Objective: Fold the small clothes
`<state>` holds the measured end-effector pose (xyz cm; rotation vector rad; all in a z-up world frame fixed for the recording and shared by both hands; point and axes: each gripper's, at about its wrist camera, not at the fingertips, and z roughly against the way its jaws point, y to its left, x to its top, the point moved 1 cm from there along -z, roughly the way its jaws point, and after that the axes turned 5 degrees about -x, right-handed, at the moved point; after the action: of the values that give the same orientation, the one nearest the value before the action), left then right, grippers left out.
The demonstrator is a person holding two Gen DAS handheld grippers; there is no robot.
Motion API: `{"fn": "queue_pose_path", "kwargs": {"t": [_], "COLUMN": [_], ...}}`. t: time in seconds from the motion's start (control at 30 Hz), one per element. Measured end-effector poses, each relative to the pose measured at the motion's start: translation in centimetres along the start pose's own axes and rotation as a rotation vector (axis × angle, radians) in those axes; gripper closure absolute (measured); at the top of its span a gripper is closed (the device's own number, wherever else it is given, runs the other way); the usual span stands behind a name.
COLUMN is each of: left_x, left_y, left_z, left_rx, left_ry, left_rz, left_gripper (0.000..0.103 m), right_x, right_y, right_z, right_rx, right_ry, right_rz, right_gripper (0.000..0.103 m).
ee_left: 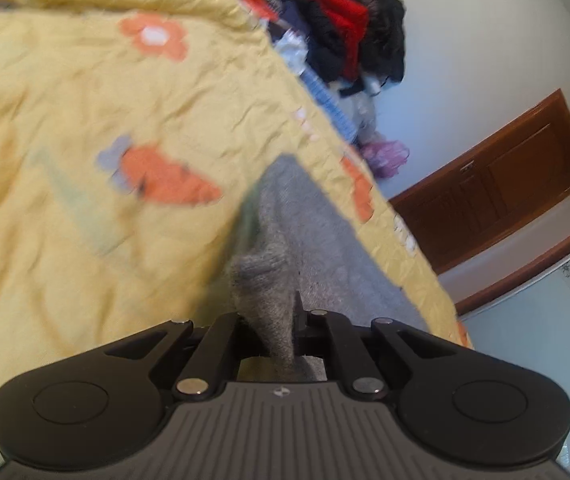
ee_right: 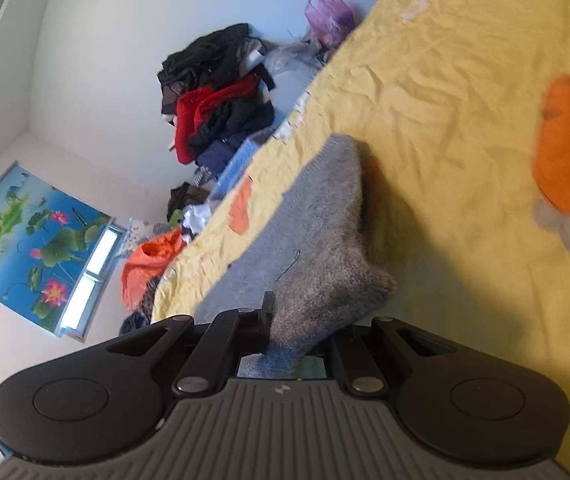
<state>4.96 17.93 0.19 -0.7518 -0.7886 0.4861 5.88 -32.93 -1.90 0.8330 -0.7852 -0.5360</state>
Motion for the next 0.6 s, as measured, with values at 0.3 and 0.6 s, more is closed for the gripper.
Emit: {"fn": "queue_pose_path", "kwargs": {"t": [0.3,0.6], "left_x": [0.9,7.4], "left_y": [-0.6,-6.0], "left_z": [3.9,-7.0], "left_rx": [0.118,0.302], "left_ry": [-0.084,-0.088], "left_rz": [-0.156,-0.459], "left_gripper": [0.072,0.000], "right_x": [-0.1,9.2], "right_y": [-1.7,2.7], "right_z": [2.9,-4.3], "right_rx": [-0.096,-0.192], "right_ry": [-0.074,-0.048], "right_rz": [0.024,0.282], "right_gripper": [0.026,0.020]}}
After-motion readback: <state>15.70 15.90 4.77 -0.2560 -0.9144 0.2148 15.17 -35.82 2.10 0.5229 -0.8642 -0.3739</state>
